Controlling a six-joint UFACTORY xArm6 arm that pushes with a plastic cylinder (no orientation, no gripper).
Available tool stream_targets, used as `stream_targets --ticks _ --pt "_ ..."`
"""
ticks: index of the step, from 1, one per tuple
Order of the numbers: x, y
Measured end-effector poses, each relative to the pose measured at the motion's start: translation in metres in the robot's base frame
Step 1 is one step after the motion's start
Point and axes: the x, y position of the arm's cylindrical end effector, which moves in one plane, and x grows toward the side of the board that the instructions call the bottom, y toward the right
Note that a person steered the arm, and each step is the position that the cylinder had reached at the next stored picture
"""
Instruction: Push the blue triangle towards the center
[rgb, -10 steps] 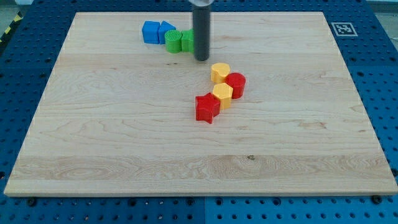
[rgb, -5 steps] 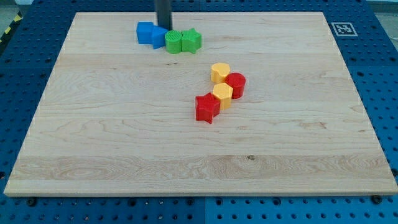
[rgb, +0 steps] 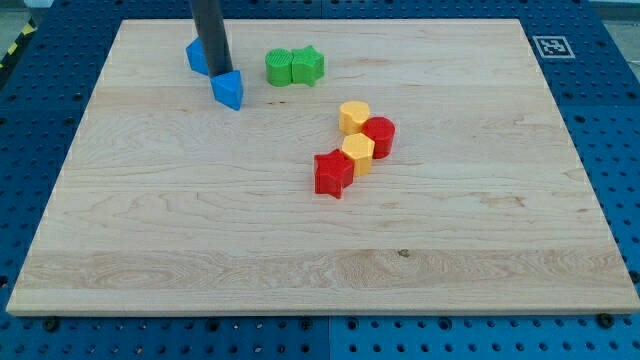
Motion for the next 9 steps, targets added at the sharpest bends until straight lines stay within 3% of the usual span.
stream_targets --ticks 2,4,6,8,9 --pt "0.054 -0.010" --pt "0.015 -0.025" --pt "0.096 0.014" --pt "0.020 -0.021" --pt "0.020 -0.005"
